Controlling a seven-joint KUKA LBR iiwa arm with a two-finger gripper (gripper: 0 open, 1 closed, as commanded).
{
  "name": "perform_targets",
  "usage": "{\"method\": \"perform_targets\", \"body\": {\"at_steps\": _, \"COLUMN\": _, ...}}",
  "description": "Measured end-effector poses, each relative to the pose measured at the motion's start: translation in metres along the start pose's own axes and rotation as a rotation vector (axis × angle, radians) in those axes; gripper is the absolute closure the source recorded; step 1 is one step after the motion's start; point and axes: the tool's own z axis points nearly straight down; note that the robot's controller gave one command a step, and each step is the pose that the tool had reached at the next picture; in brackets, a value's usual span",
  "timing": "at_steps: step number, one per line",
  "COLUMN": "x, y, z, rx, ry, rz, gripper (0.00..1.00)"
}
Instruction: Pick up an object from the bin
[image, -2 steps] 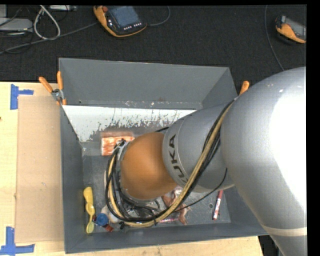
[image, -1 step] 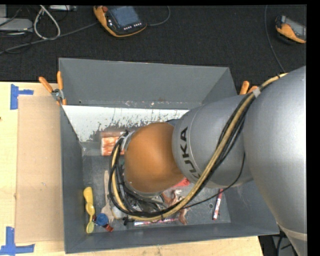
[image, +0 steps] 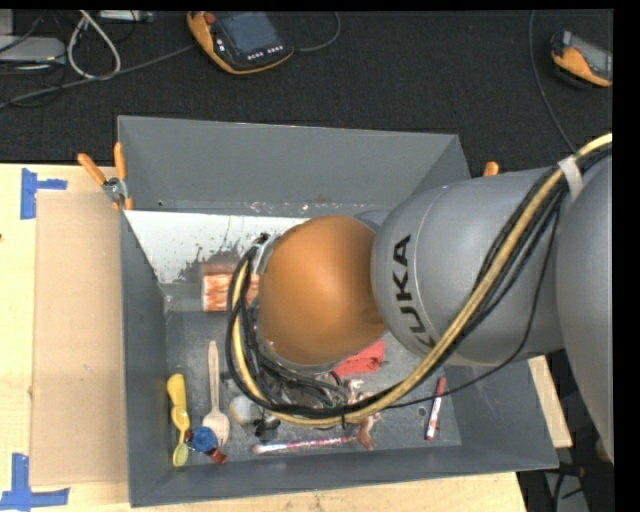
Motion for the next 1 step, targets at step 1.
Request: {"method": "perform_targets", "body": {"at_steps": 1, "x": -0.0007, "y": 0.0003, "z": -0.0243, "rx": 0.000, "ry": -0.003, "rz": 0.003, "gripper": 1.00}}
